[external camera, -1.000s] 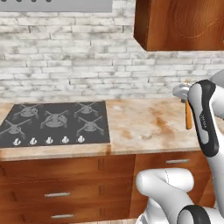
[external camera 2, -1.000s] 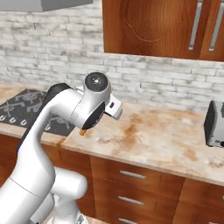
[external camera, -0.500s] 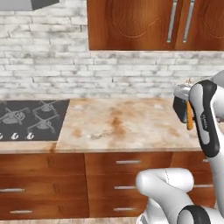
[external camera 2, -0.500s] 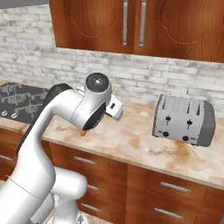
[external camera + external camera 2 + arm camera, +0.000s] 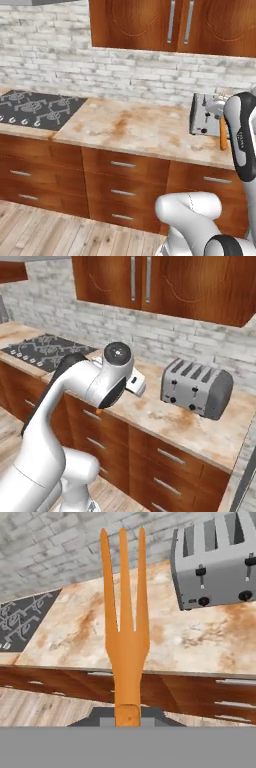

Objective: Take the fork and place it on the left side of the plate. Then take the spoon and place it on the right side of the plate. Make sure they're directly next to the plate.

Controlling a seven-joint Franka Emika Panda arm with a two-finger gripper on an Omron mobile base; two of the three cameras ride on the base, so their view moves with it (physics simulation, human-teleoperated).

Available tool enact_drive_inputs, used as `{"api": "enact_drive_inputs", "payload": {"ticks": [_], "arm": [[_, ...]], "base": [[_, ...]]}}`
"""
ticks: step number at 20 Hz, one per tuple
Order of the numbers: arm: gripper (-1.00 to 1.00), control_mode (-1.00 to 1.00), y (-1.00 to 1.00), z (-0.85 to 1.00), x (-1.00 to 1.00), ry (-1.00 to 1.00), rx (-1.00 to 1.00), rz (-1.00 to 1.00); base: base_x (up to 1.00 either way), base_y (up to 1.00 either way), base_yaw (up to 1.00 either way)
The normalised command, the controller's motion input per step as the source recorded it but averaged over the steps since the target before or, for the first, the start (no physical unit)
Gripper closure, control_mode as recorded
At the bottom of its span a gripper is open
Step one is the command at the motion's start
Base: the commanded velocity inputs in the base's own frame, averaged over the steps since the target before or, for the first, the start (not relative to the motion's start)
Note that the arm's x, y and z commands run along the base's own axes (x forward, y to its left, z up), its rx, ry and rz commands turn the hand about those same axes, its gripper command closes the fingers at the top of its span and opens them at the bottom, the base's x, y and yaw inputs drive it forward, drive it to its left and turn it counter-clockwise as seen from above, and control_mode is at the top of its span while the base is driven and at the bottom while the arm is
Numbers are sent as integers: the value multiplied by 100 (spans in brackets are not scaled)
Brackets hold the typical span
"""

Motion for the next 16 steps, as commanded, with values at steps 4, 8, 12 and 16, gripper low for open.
{"api": "enact_drive_inputs", "payload": {"ticks": [4, 8, 12, 16], "arm": [[100, 100, 0, 0, 0, 0, 0, 0], [100, 100, 0, 0, 0, 0, 0, 0], [100, 100, 0, 0, 0, 0, 0, 0], [100, 100, 0, 0, 0, 0, 0, 0]], "base": [[-61, 0, 68], [-57, 0, 69], [-74, -12, 61], [-85, -42, 55]]}}
